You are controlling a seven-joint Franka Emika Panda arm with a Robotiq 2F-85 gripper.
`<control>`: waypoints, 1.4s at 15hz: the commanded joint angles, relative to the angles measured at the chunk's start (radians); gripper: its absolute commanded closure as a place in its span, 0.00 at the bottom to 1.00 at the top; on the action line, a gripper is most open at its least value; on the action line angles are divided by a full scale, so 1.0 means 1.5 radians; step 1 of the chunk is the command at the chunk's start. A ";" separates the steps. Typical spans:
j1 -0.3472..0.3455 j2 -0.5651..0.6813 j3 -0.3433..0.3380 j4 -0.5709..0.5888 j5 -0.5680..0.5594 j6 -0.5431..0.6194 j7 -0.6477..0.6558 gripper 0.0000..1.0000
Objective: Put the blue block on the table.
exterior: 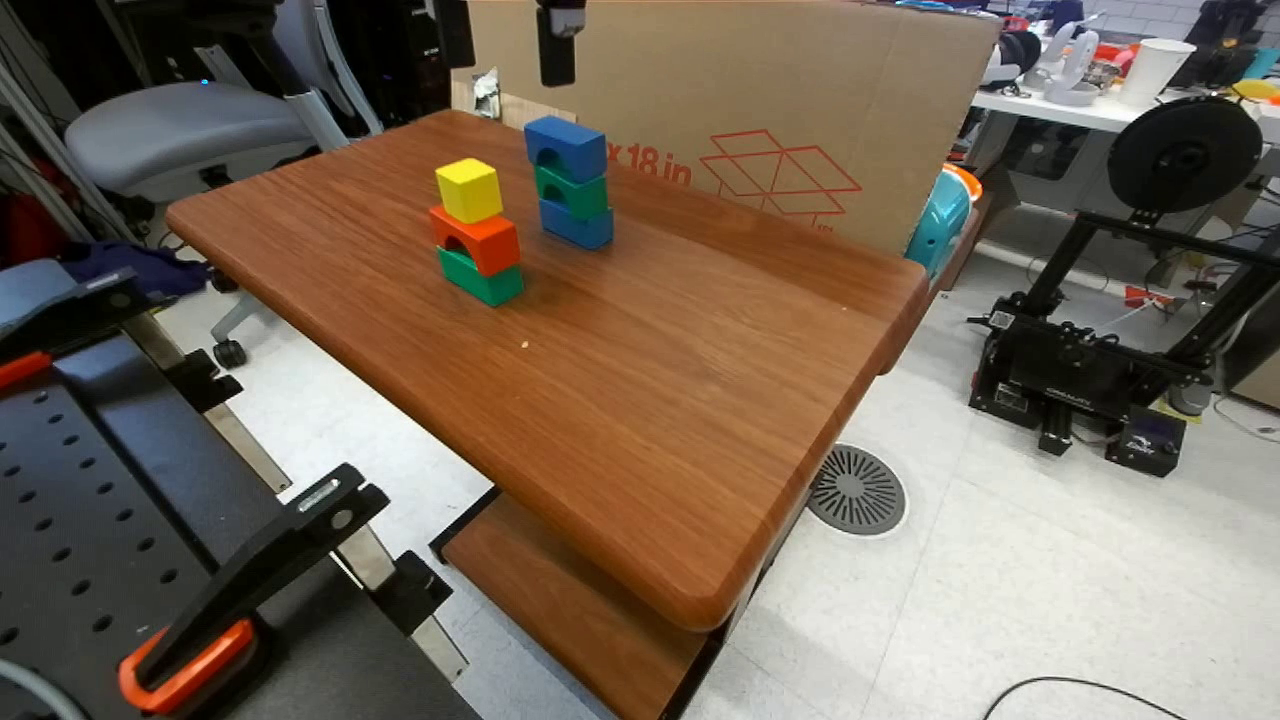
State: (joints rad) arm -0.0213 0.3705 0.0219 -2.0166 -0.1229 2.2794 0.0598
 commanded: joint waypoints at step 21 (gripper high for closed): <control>0.025 0.152 -0.010 0.148 0.009 -0.022 -0.022 0.00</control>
State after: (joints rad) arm 0.0053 0.5662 0.0108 -1.8441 -0.1229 2.2759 0.0446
